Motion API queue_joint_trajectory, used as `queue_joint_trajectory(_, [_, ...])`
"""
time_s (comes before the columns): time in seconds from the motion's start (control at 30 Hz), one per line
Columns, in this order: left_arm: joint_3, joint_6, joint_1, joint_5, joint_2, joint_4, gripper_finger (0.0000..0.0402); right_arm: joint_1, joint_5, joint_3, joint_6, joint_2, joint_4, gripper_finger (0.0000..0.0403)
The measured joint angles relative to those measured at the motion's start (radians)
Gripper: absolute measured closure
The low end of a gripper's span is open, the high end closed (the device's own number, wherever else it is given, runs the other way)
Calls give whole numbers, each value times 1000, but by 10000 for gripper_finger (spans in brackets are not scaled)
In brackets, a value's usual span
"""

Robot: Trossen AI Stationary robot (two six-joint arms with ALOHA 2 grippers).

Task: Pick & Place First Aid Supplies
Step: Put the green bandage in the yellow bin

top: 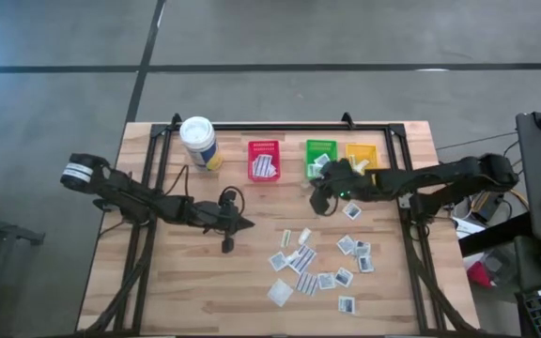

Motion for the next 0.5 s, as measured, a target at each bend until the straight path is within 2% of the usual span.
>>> queue_joint_trajectory(0.5, [4,-1,4,0,12,19,401,-94,209,-3,52,-235,-327,394])
